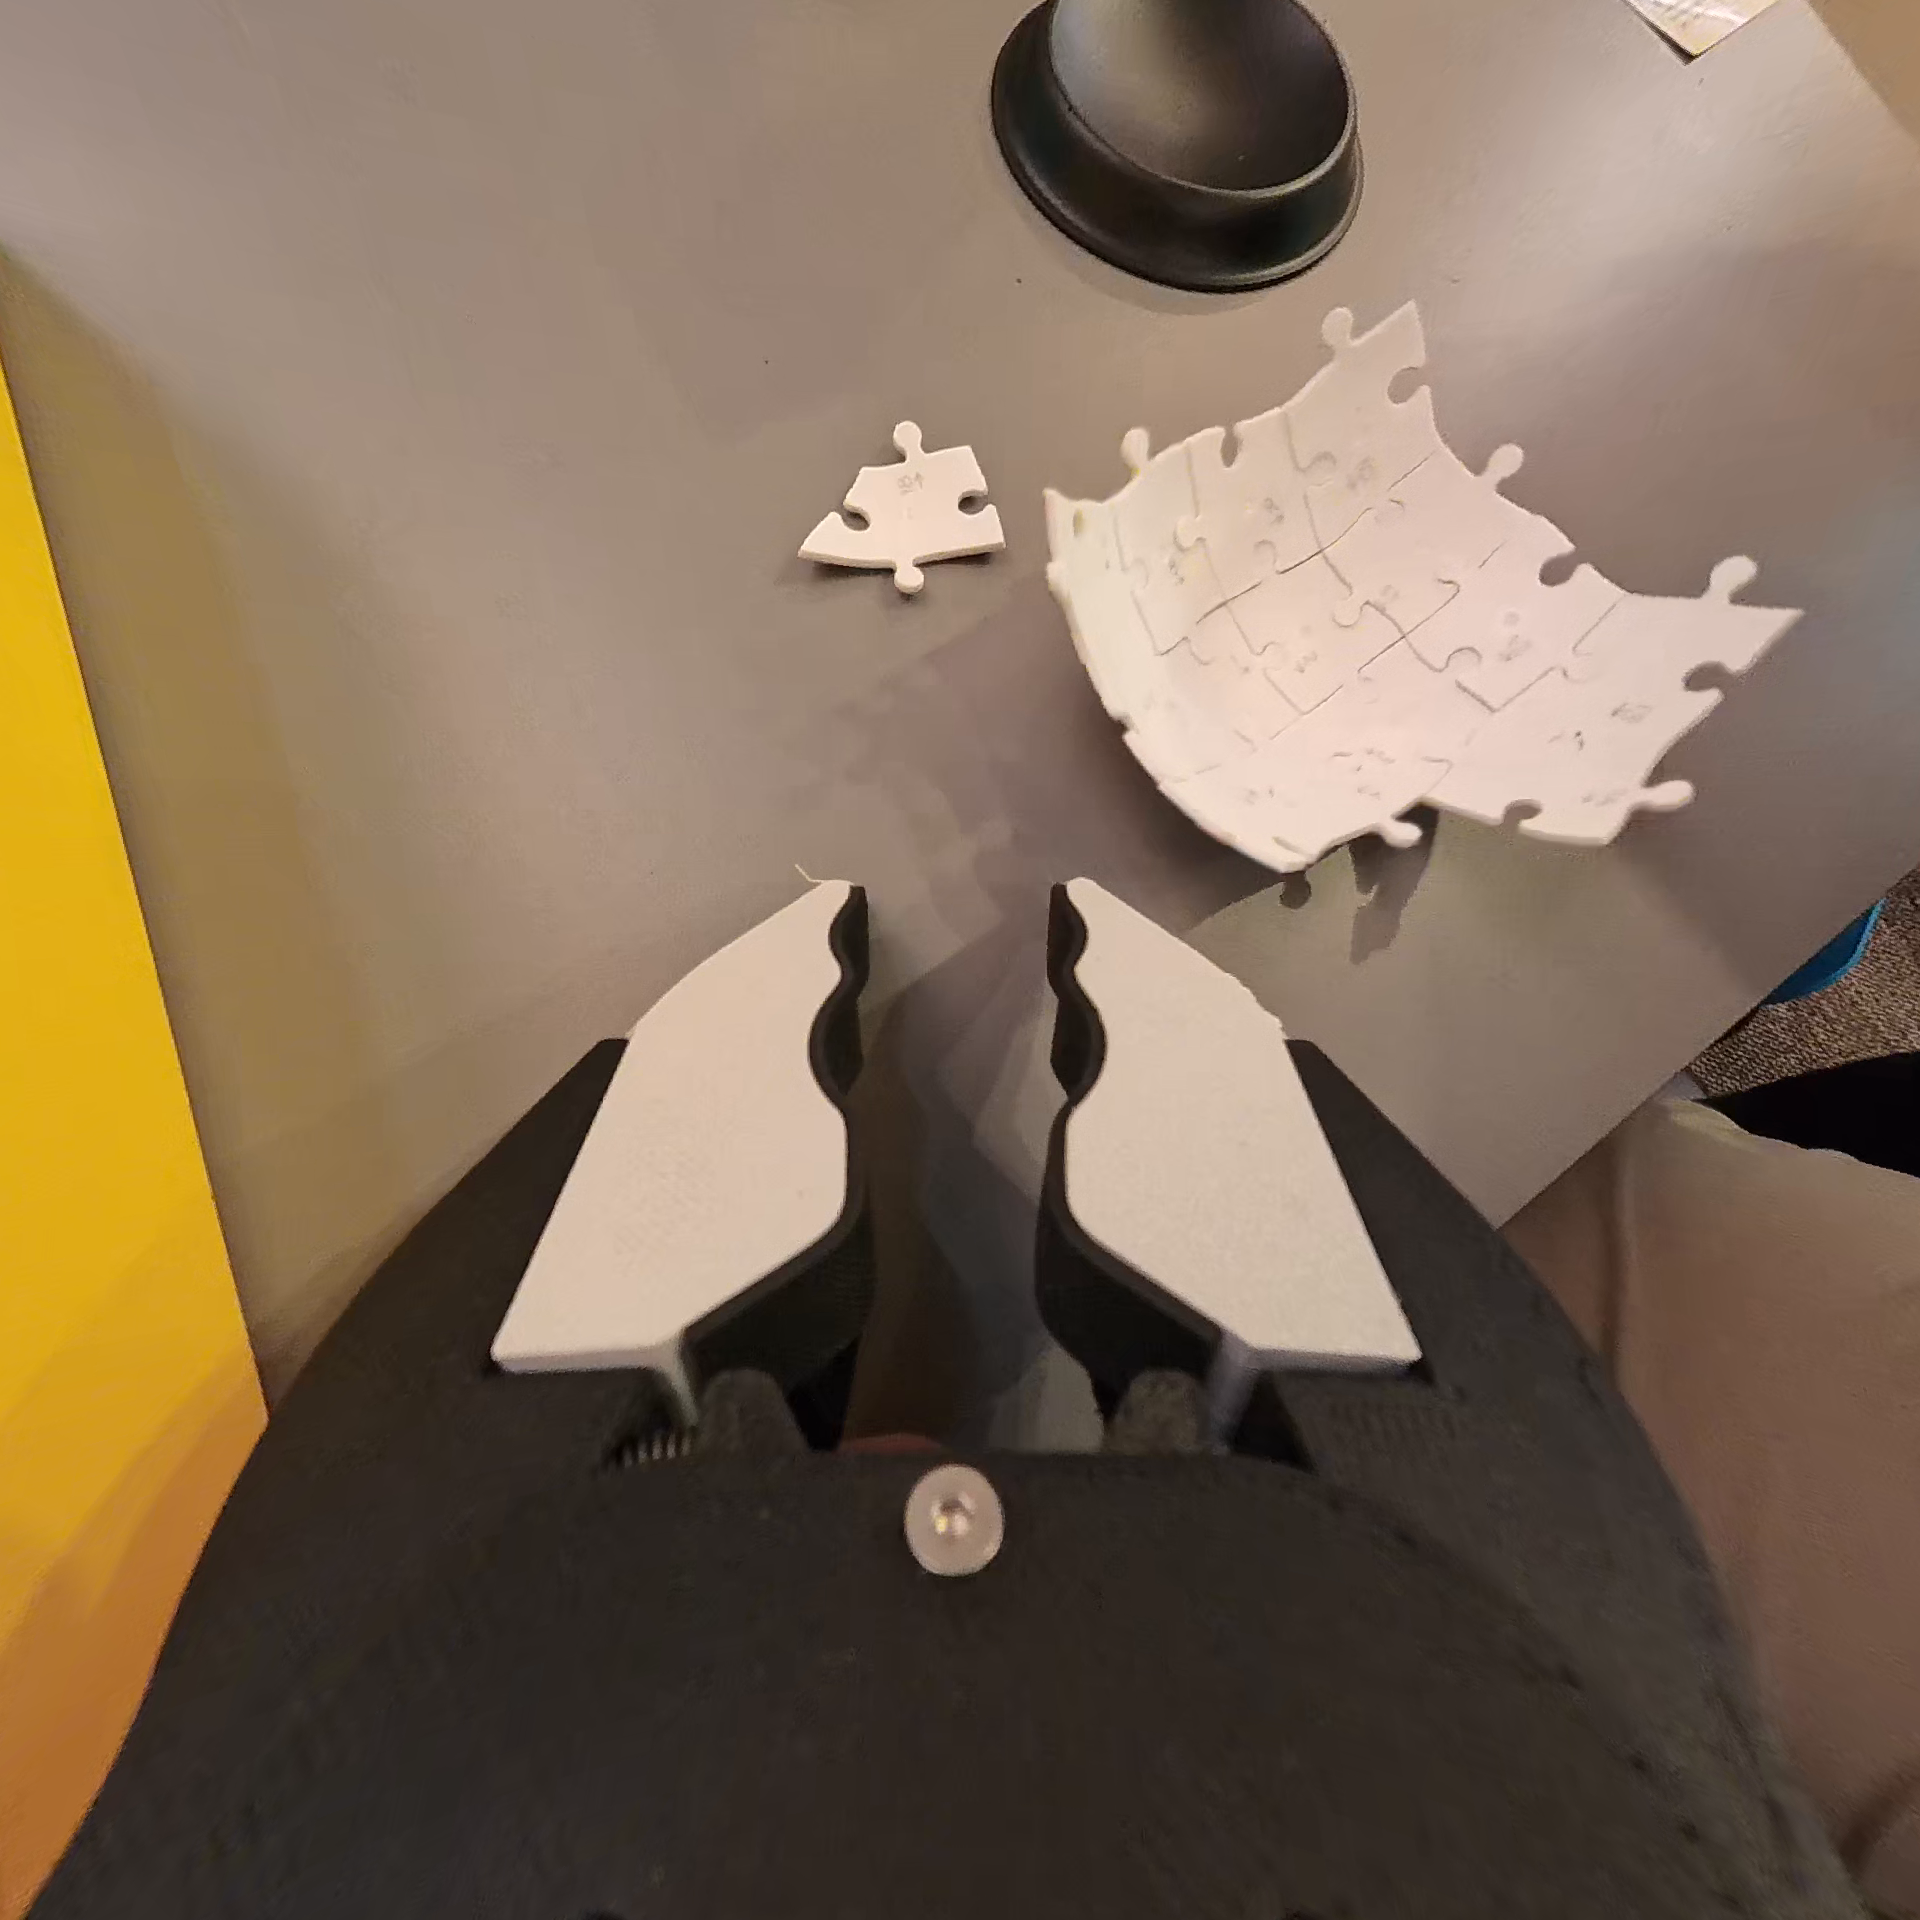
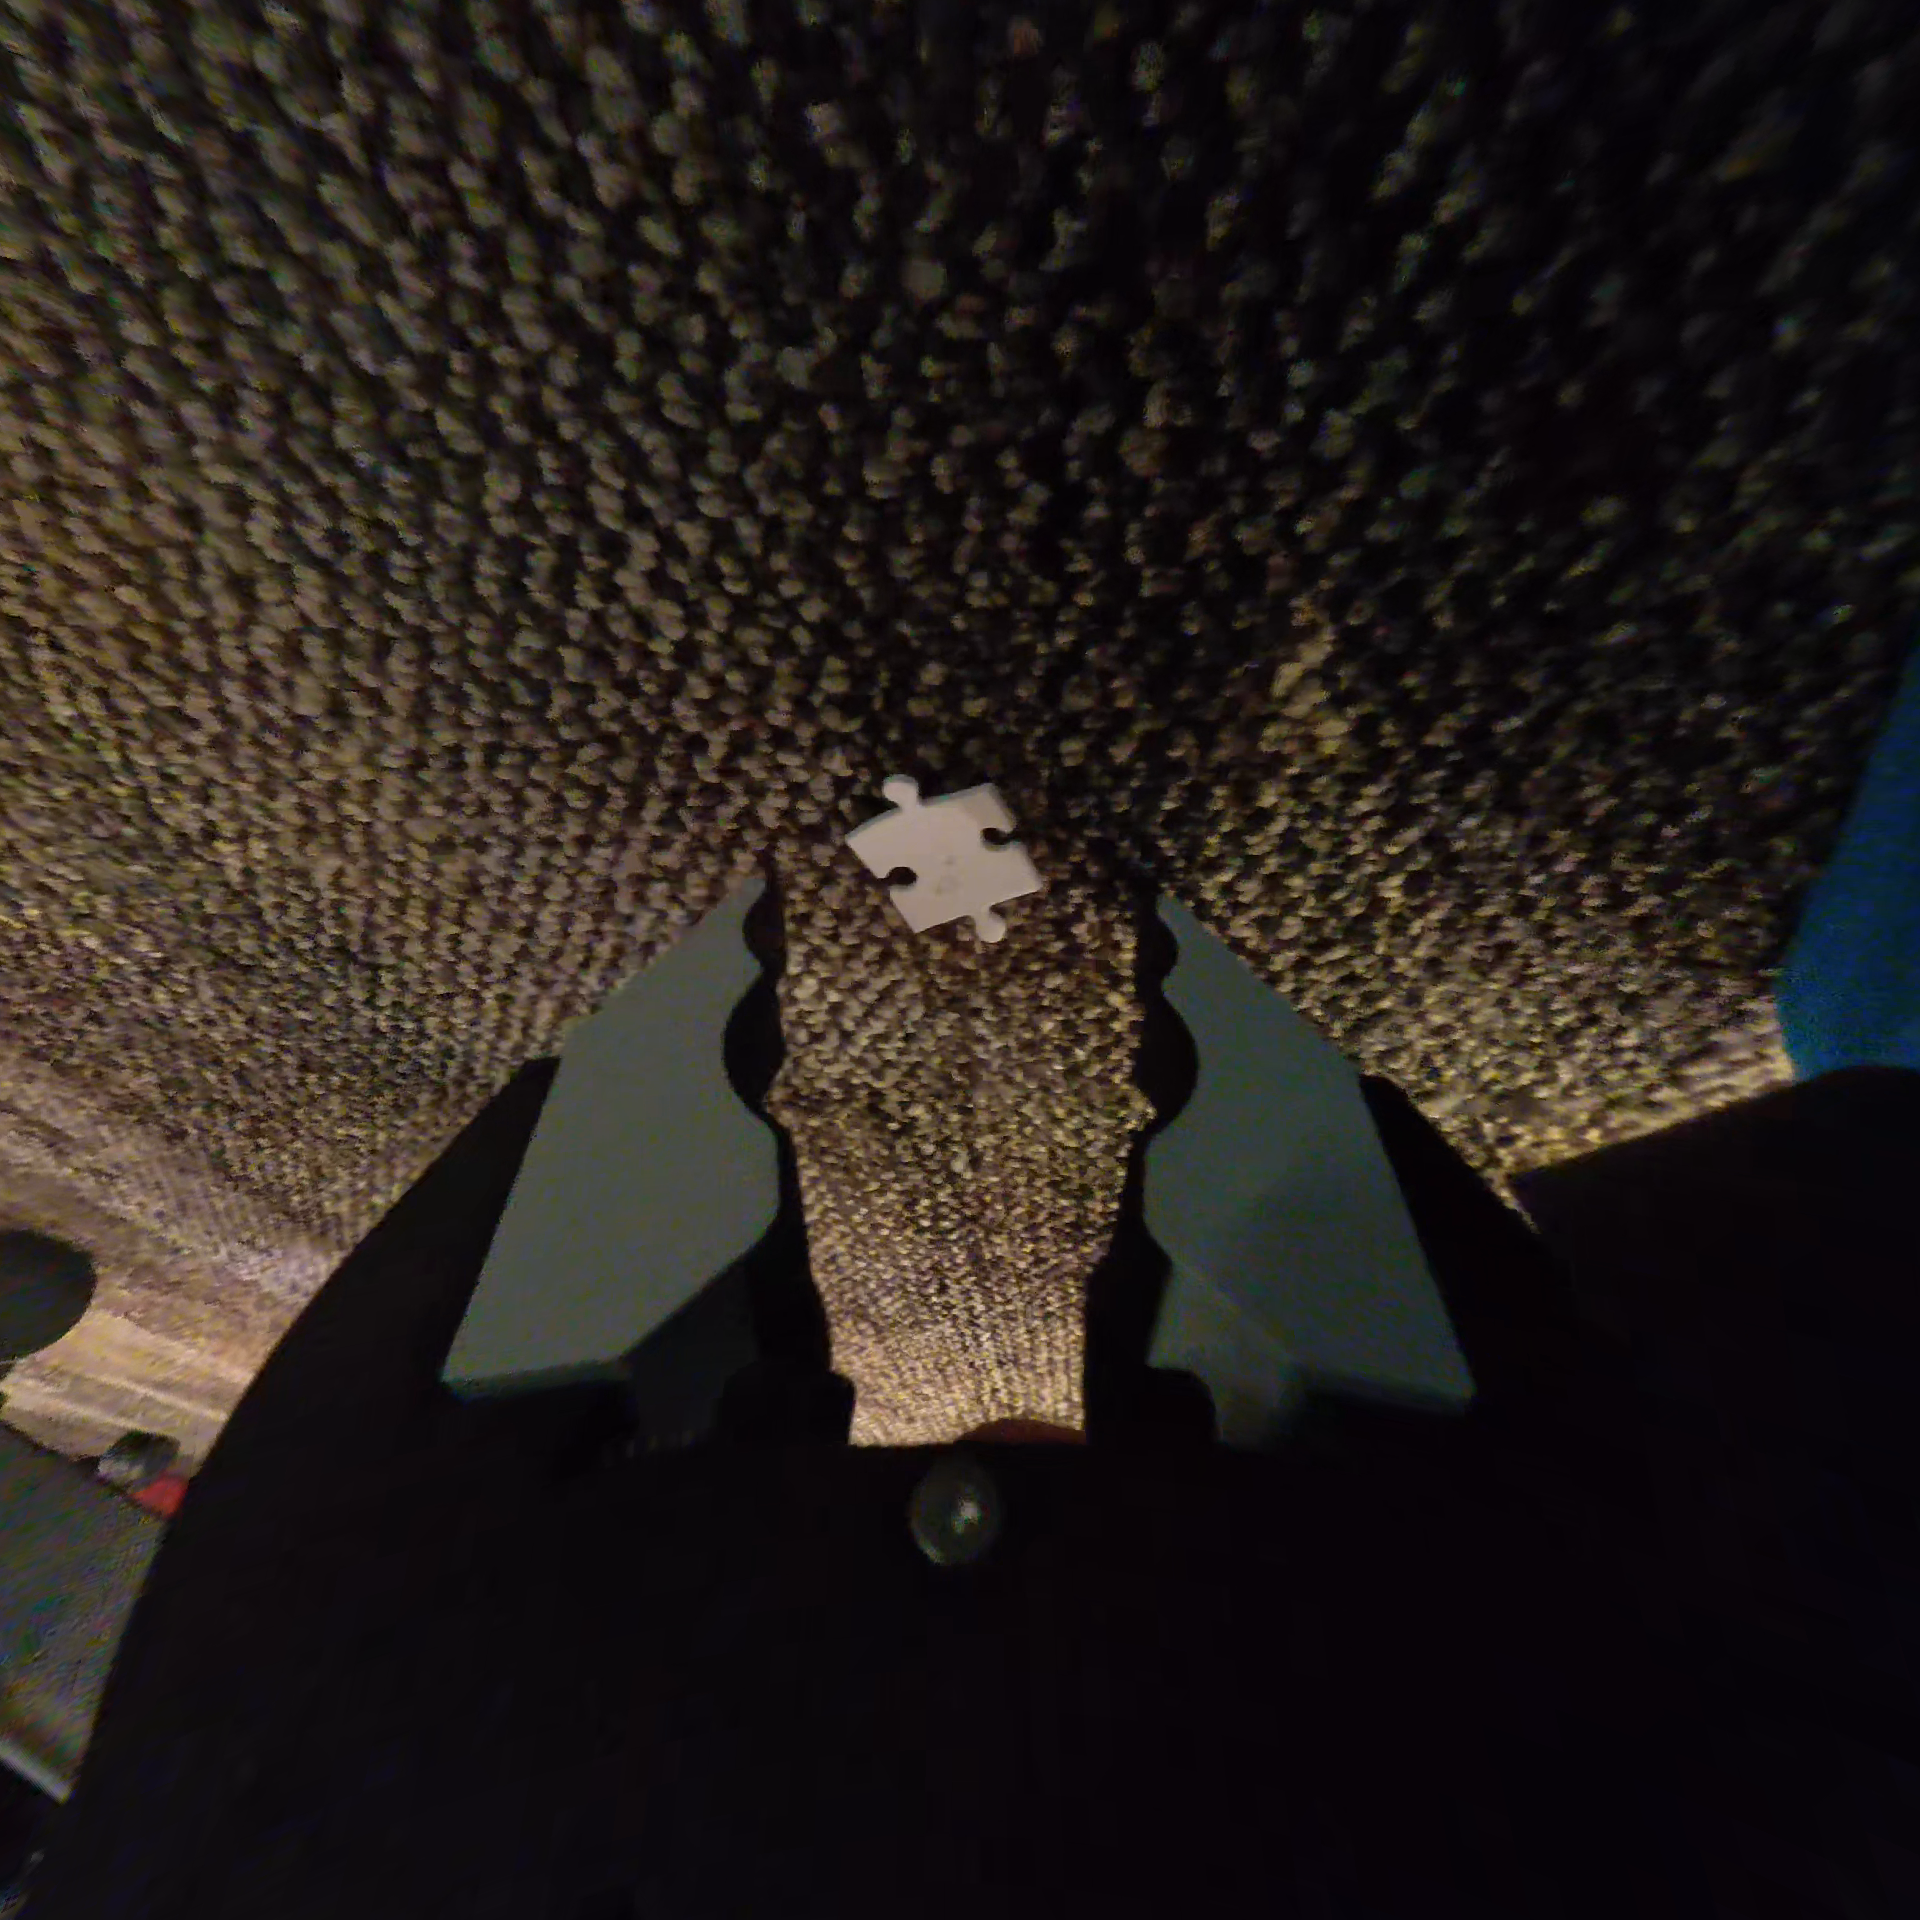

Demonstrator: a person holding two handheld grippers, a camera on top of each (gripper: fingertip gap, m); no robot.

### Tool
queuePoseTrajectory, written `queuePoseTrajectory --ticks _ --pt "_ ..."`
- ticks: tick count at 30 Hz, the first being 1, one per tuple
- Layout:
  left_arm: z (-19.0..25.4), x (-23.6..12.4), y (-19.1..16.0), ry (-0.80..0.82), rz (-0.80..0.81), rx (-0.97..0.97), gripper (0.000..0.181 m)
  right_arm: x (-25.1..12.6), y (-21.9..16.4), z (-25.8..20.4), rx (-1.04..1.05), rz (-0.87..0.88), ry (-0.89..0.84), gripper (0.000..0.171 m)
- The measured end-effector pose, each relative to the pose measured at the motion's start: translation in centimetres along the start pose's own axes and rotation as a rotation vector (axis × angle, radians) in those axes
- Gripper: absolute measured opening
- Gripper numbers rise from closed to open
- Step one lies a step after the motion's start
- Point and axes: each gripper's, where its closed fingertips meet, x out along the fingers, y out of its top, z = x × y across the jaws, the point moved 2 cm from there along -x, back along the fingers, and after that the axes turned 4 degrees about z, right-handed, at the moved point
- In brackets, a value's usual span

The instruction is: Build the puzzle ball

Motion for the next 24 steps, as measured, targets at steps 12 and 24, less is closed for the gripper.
queuePoseTrajectory --ticks 12,24 --pt "0.0 0.0 0.0 -0.006 0.001 -0.001 0.034 0.0 0.3 1.9 0.054 -0.033 0.025 0.025" --pt "0.1 -0.1 0.0 -0.015 0.002 0.002 0.035 -2.3 1.4 -1.1 -0.053 0.065 0.209 0.019"
